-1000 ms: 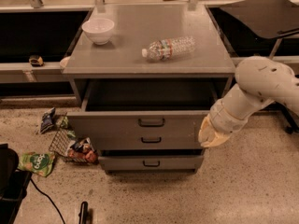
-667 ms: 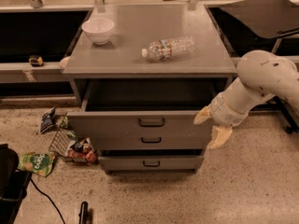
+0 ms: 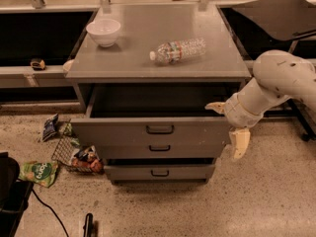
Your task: Open top drawer
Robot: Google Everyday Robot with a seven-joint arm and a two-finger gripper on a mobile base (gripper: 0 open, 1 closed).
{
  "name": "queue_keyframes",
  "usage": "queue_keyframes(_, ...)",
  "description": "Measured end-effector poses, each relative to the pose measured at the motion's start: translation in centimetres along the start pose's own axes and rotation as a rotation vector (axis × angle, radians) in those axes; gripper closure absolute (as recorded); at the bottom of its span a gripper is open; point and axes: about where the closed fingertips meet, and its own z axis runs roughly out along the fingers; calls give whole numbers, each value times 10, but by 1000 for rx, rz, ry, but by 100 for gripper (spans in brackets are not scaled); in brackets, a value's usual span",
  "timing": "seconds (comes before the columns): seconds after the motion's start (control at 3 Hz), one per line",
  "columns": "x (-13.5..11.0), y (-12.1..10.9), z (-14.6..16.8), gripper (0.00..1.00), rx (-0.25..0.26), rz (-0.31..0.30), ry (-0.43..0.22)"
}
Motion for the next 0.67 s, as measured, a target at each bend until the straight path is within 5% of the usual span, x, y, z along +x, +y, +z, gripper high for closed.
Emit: queue_keyframes(0.67, 17, 3, 36, 0, -87, 44, 6)
